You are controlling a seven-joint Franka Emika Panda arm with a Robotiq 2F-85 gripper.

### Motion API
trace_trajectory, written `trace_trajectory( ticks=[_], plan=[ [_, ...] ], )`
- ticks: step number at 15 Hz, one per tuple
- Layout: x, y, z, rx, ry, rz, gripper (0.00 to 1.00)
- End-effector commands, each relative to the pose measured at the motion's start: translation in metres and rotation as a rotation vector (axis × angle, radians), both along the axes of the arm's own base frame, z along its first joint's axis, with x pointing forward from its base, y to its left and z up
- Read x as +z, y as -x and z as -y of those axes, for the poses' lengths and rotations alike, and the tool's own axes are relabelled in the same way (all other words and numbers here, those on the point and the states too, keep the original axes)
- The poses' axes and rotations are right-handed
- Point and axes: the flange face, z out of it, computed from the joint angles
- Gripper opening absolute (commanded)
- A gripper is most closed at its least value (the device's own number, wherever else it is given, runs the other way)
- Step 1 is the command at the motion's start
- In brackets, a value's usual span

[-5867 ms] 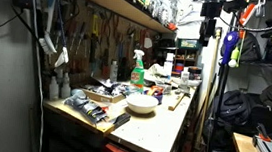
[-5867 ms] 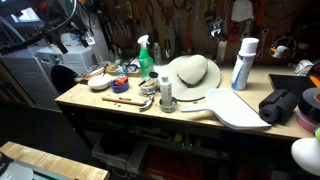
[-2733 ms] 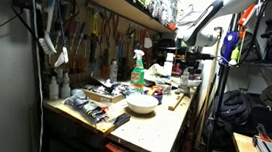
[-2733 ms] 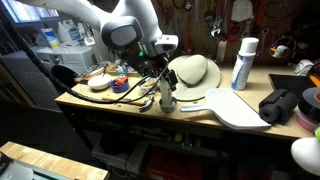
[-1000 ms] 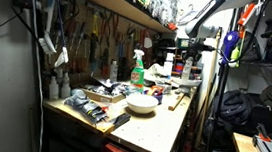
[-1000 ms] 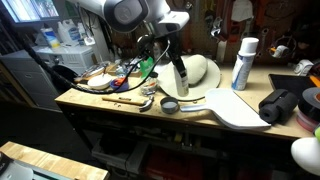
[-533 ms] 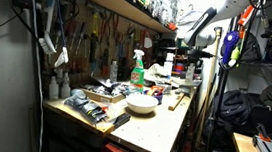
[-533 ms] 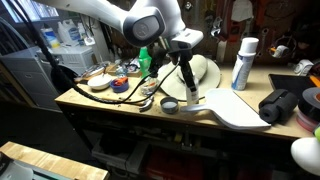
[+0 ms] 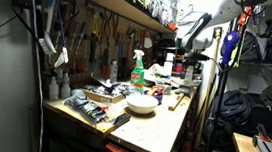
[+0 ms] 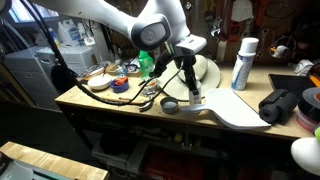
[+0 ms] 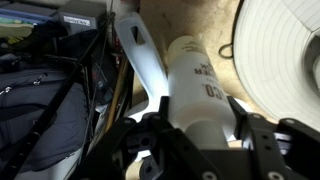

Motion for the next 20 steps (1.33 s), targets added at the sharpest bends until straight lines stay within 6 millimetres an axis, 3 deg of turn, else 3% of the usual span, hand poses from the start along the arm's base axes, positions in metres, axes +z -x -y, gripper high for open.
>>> trace_trajectory(
  ticks=[1,4,5,9,13,17,20],
  plan=[
    [-0.009,-0.002,0.007,-0.029,-0.038,-0.012,0.31],
    [-0.004,-0.005,0.009,-0.032,-0.048,-0.008,0.31],
    [-0.002,-0.005,0.008,-0.03,-0.056,-0.009,0.81],
    [0.014,-0.006,0.007,-0.022,-0.056,-0.004,1.0],
    [0.063,0.009,-0.005,0.017,-0.019,0.007,1.0],
    [0.117,0.049,-0.04,0.29,0.016,-0.007,1.0],
    [0.121,0.062,-0.076,0.452,0.02,-0.02,1.0]
  ],
)
